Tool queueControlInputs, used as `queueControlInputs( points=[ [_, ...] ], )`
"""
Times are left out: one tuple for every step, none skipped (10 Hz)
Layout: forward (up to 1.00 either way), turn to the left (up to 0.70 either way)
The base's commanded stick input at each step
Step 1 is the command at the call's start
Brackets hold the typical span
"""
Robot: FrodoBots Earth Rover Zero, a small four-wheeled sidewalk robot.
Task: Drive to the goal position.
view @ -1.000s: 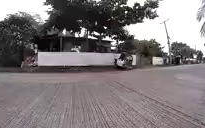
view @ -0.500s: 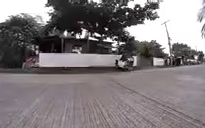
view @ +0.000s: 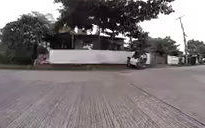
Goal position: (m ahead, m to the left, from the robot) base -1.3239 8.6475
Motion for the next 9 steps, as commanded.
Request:
queueControlInputs(
  points=[
    [0.70,0.27],
    [0.70,0.27],
    [0.70,0.27],
    [0.70,0.27],
    [0.70,0.27],
    [0.70,0.27],
    [0.70,0.27],
    [0.70,0.27],
    [0.70,0.27]
  ],
)
